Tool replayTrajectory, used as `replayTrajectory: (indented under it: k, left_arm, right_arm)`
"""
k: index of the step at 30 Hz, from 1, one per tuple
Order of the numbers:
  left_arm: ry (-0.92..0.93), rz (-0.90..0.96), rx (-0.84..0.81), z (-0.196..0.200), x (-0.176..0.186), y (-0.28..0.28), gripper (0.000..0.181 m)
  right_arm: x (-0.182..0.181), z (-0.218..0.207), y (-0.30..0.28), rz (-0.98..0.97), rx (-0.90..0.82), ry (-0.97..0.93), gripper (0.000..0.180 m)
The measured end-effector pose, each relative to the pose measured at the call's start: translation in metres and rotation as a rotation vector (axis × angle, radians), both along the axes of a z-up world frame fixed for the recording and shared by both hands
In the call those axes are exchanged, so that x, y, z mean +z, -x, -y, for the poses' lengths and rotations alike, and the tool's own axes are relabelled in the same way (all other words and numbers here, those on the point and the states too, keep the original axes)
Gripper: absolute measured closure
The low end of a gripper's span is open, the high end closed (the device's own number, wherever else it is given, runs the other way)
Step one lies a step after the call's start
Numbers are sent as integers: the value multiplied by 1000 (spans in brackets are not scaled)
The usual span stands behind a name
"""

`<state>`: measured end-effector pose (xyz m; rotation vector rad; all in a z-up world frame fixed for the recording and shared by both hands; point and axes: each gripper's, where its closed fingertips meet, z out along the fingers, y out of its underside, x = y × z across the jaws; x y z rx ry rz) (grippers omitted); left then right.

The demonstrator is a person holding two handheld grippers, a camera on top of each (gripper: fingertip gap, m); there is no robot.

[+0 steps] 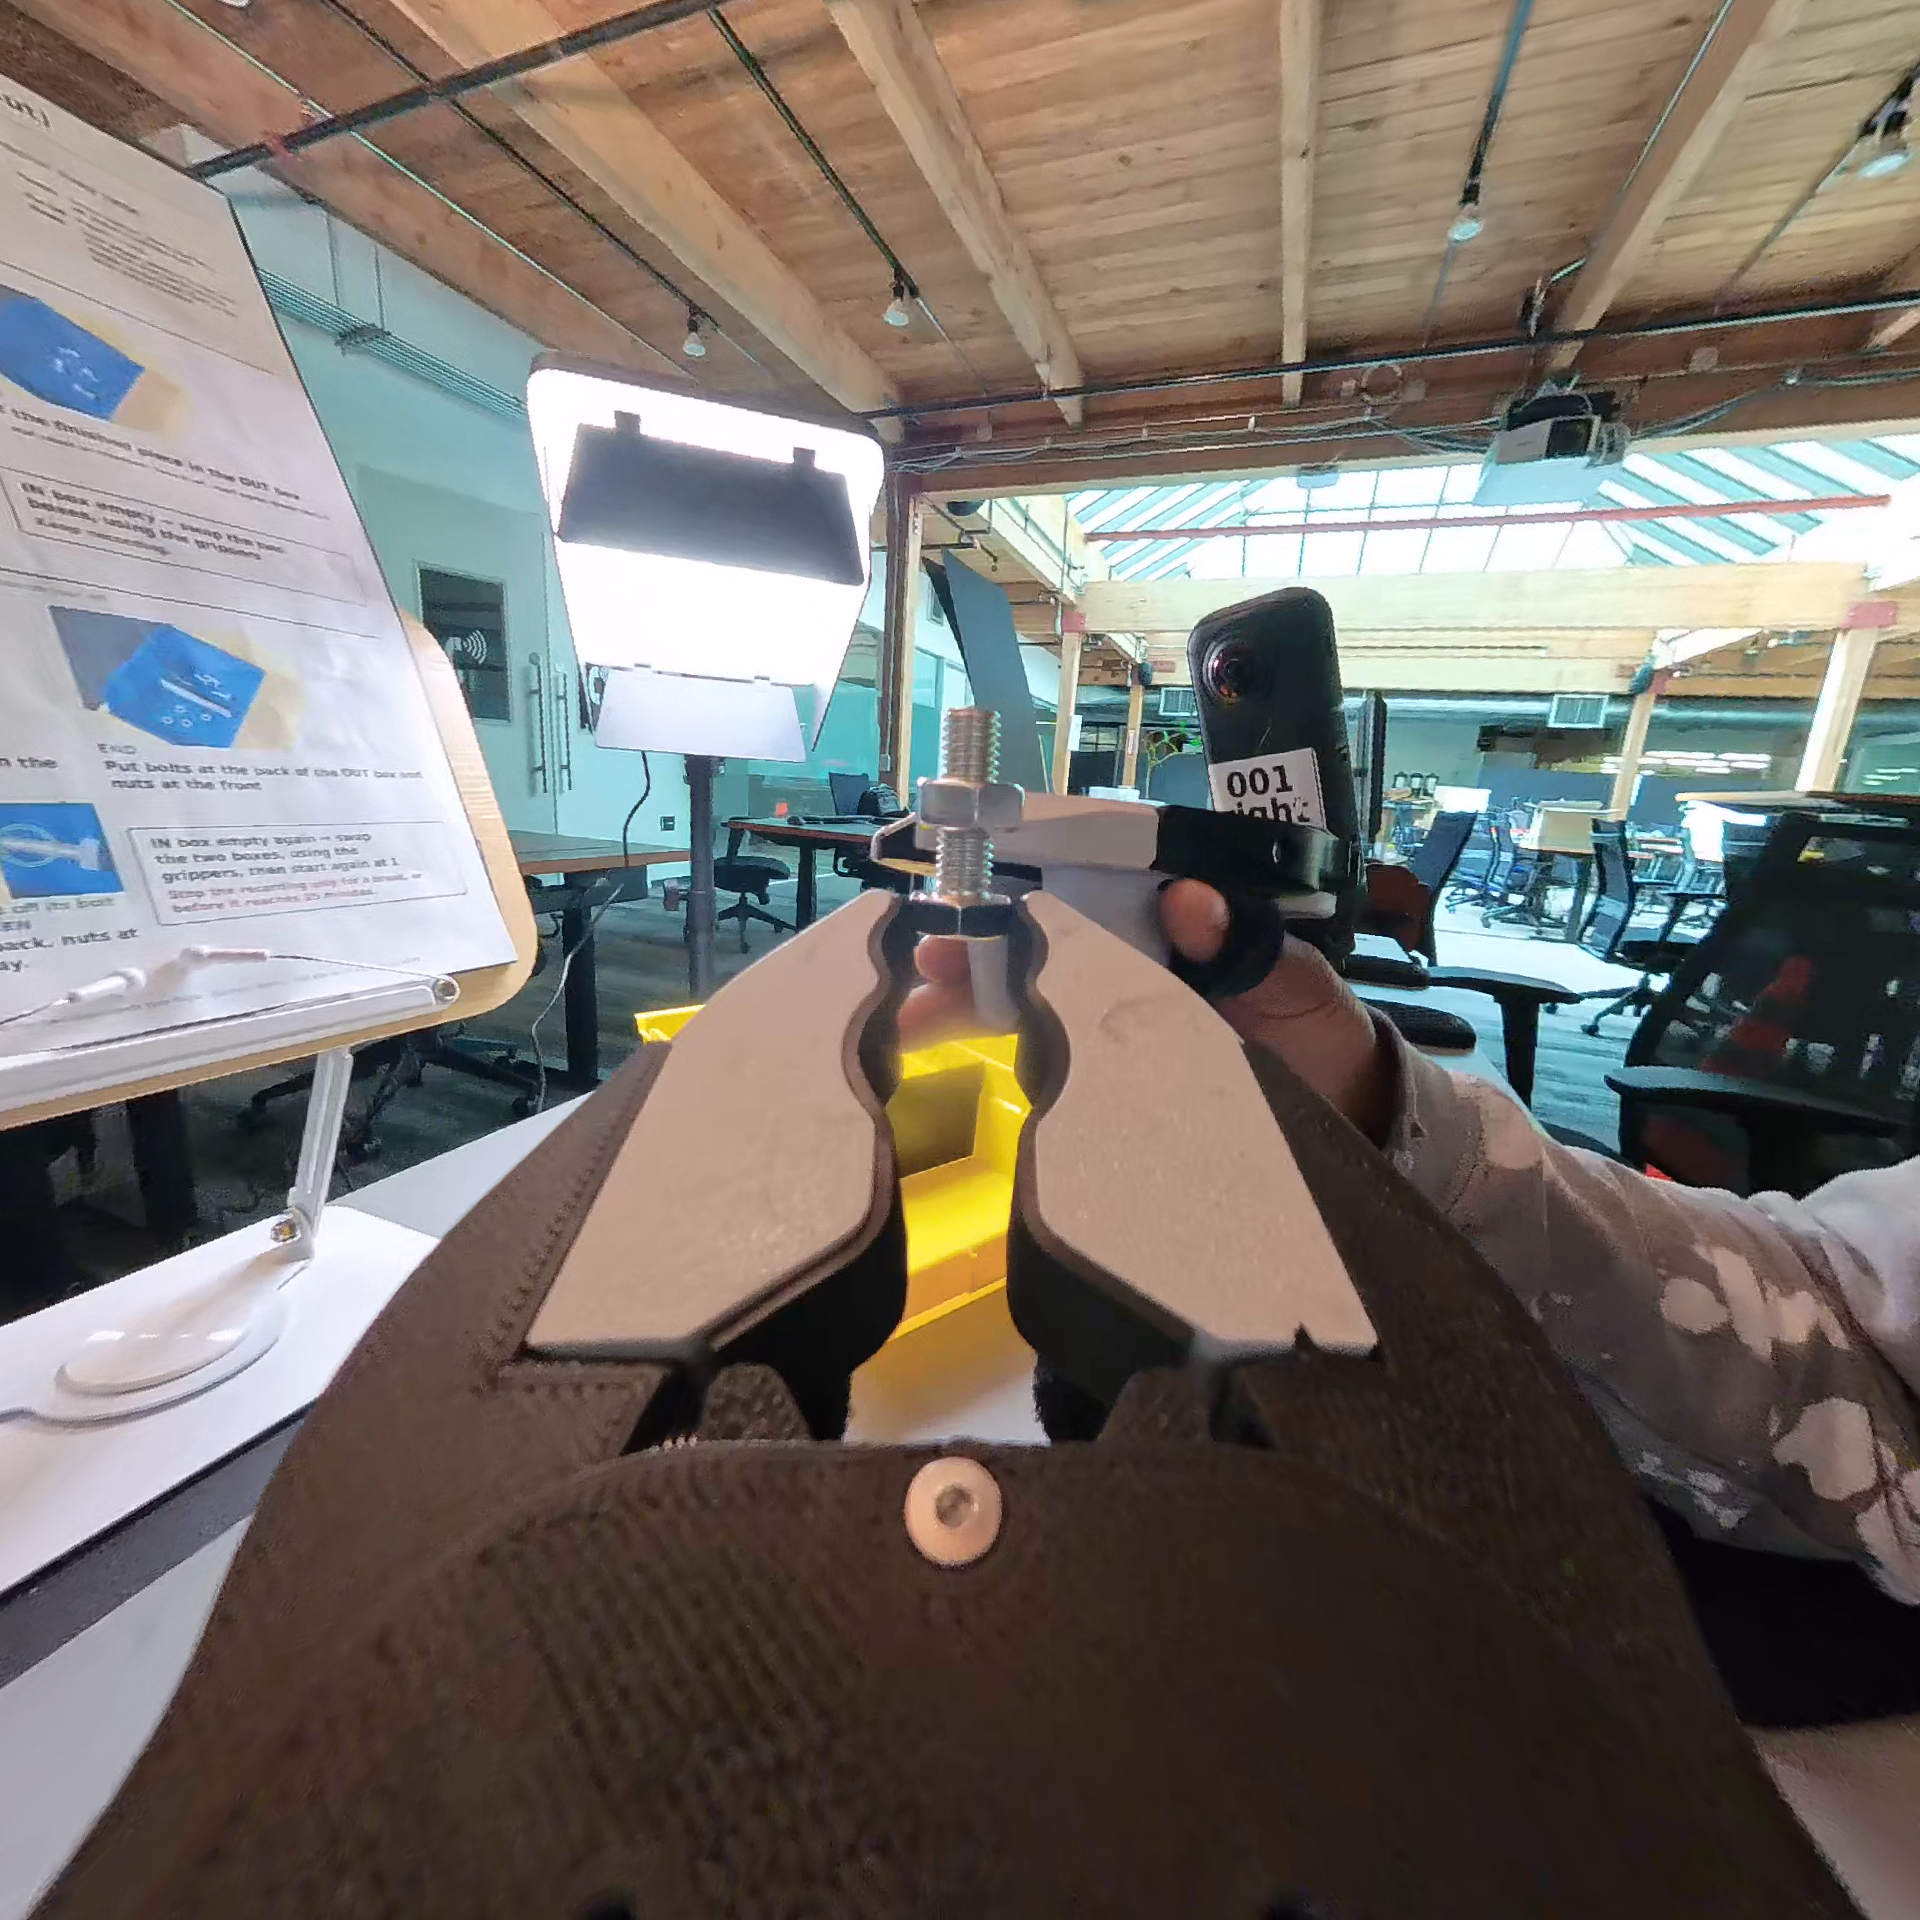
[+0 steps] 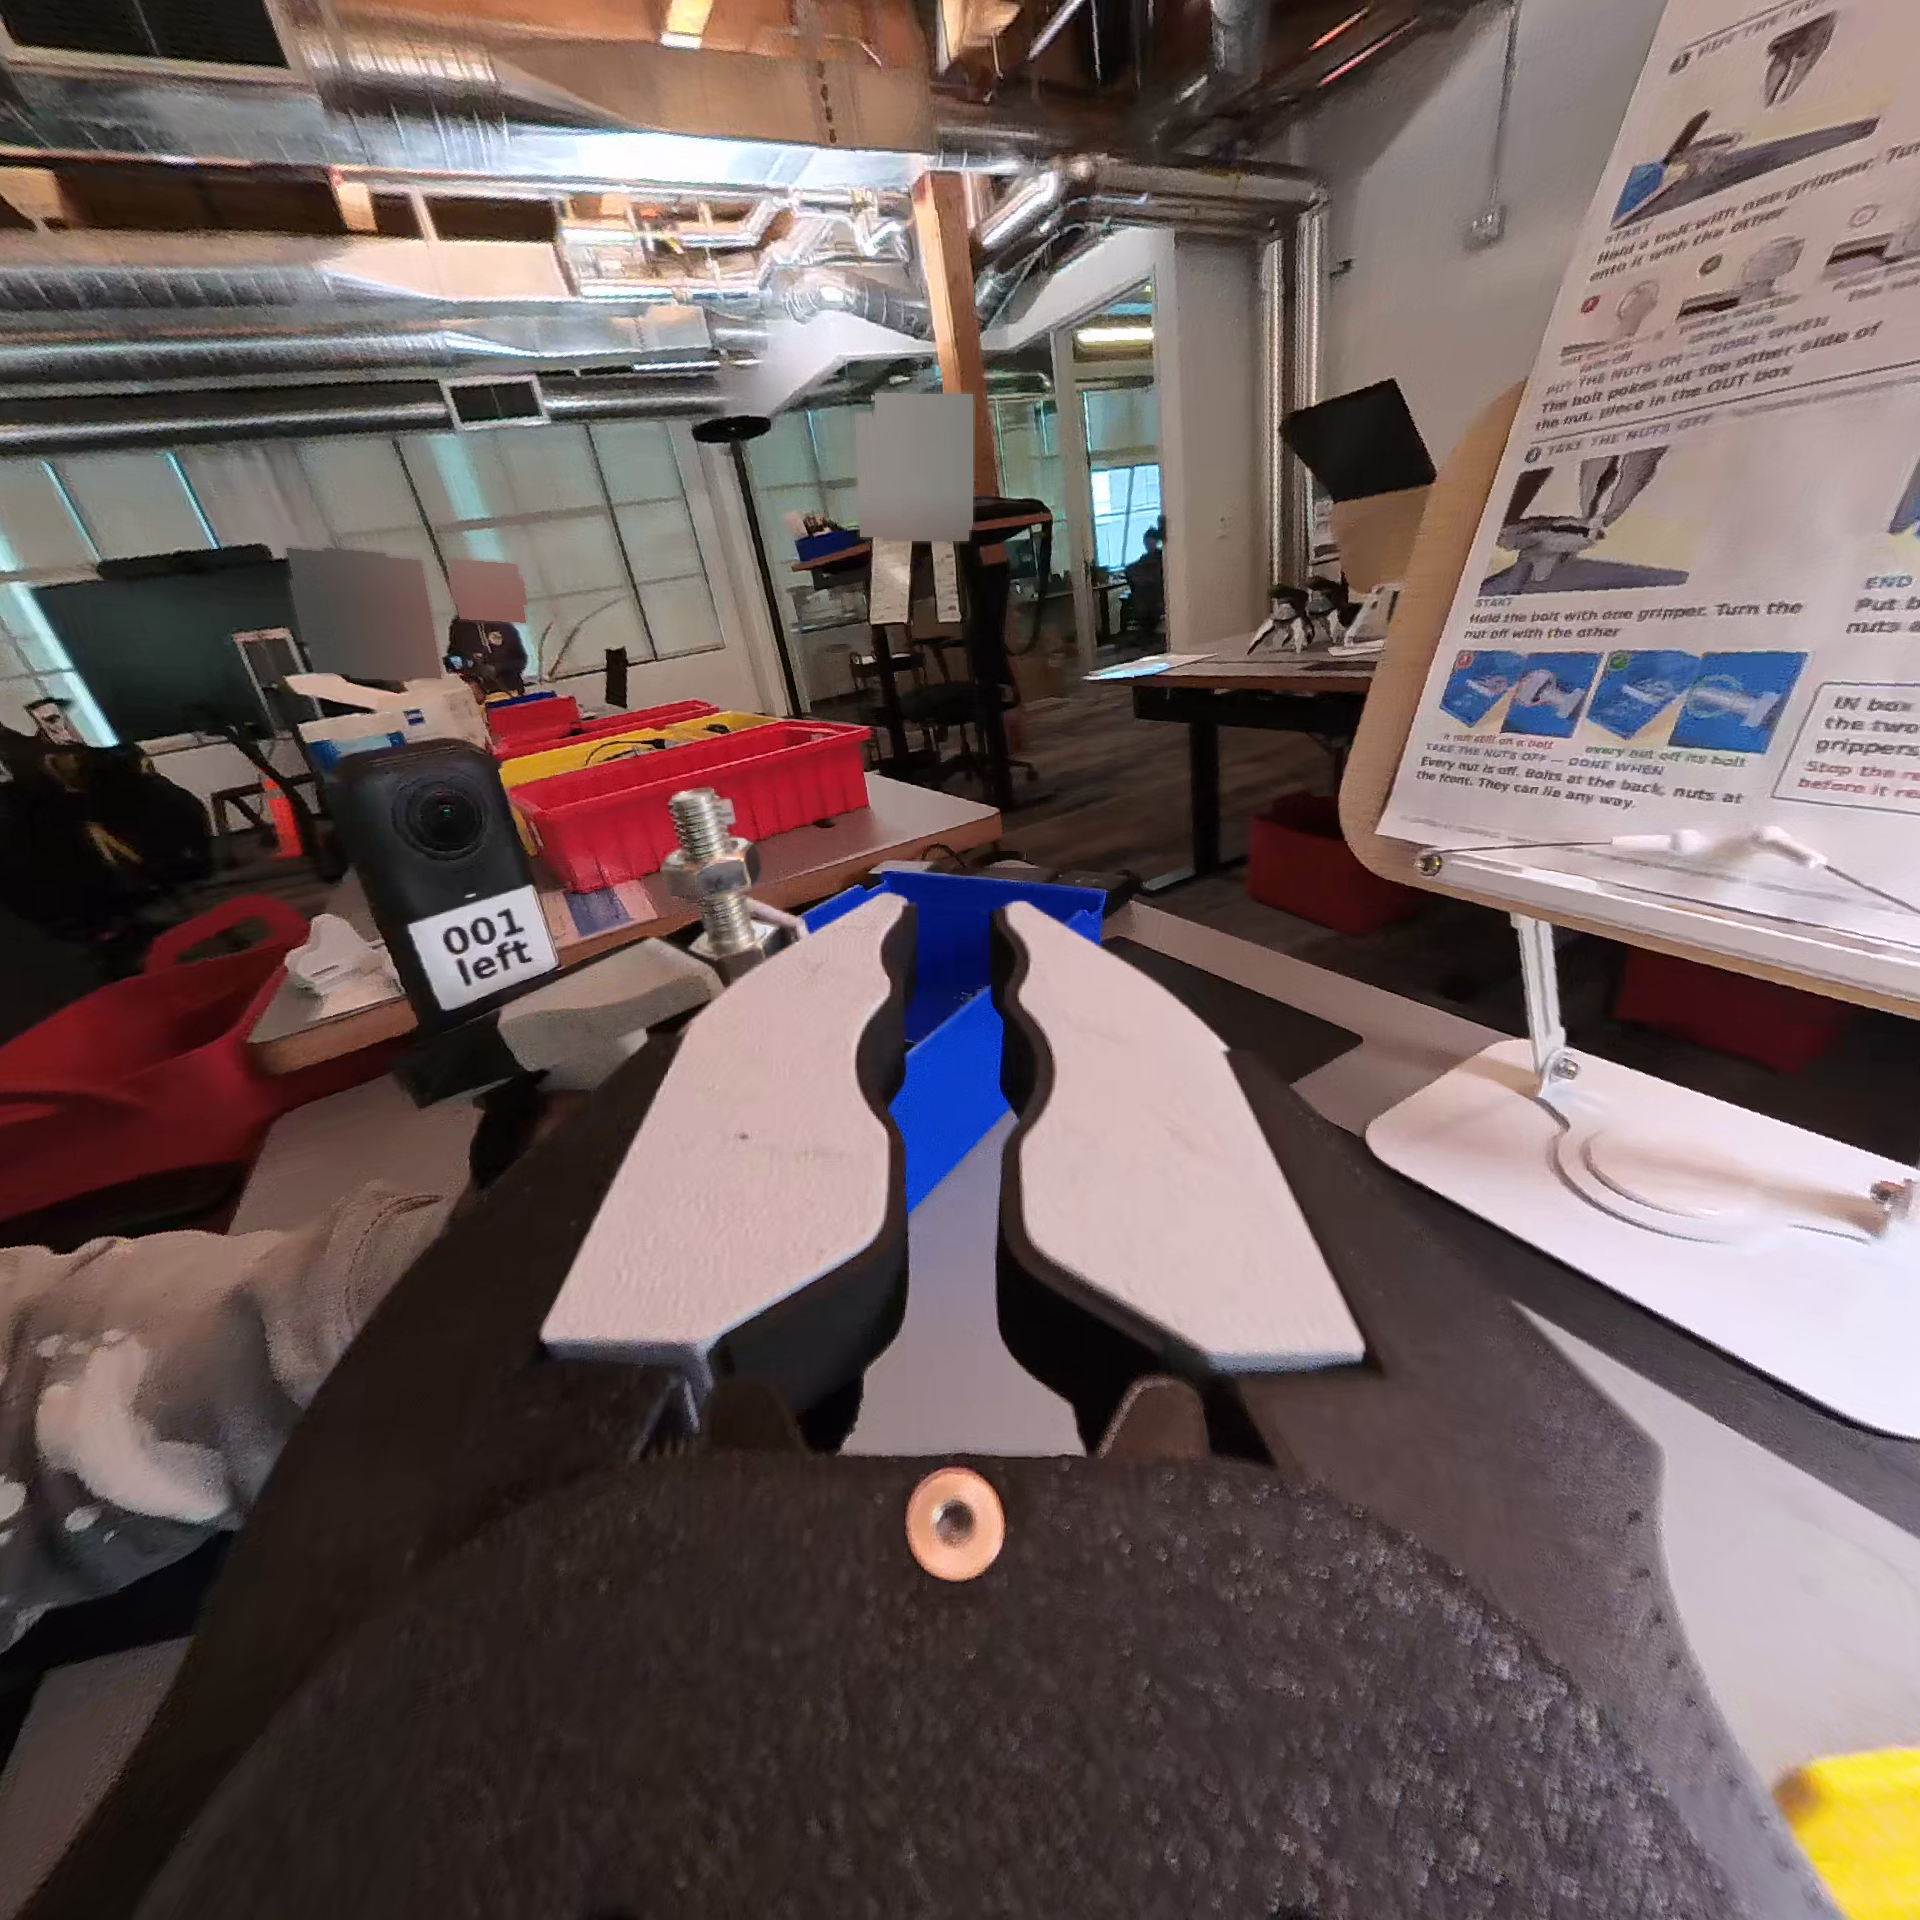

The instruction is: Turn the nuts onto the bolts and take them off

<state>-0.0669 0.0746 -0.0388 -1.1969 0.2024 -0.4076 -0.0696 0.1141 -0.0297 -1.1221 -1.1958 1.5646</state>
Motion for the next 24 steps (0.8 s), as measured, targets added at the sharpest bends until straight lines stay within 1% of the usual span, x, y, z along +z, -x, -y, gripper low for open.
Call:
replayTrajectory:
  k: [2,4,6,7,9,10,11,13,17,19,21,22,23,24]
  left_arm:
    - [-3,-12,22,0,1,2,162]
    - [10,-6,27,-2,-2,2,162]
    - [24,-13,40,-6,-7,1,163]
    - [25,-20,43,-6,-8,-1,162]
    - [12,-7,40,-4,-5,-2,162]
    - [-9,5,19,-1,-1,-1,162]
    - [-23,18,14,2,3,0,162]
    - [-34,14,24,4,6,3,162]
    - [-6,9,30,-1,-1,1,163]
    - [1,-5,29,-3,-5,-3,162]
    - [-6,-12,23,-2,-3,-6,162]
    - [-5,-3,27,-2,-2,-5,162]
    - [-28,11,10,1,1,-4,162]
    - [-30,20,9,3,3,-2,162]
  right_arm:
    - [4,4,-3,-9,38,4,158]
    - [6,21,-4,-15,98,-11,149]
    - [4,36,-1,-10,129,-26,145]
    - [3,39,0,-4,130,-30,145]
    - [3,31,1,-9,97,-22,147]
    - [3,19,1,-3,55,3,166]
    - [4,9,0,-7,21,16,166]
    - [6,6,-4,-14,35,23,159]
    - [9,33,-3,-27,118,-5,148]
    - [7,42,-2,-21,142,-7,146]
    - [5,37,0,-15,119,-8,145]
    - [6,32,-1,-18,111,3,148]
    - [6,21,-1,-16,67,24,166]
    - [7,13,-2,-26,35,23,165]
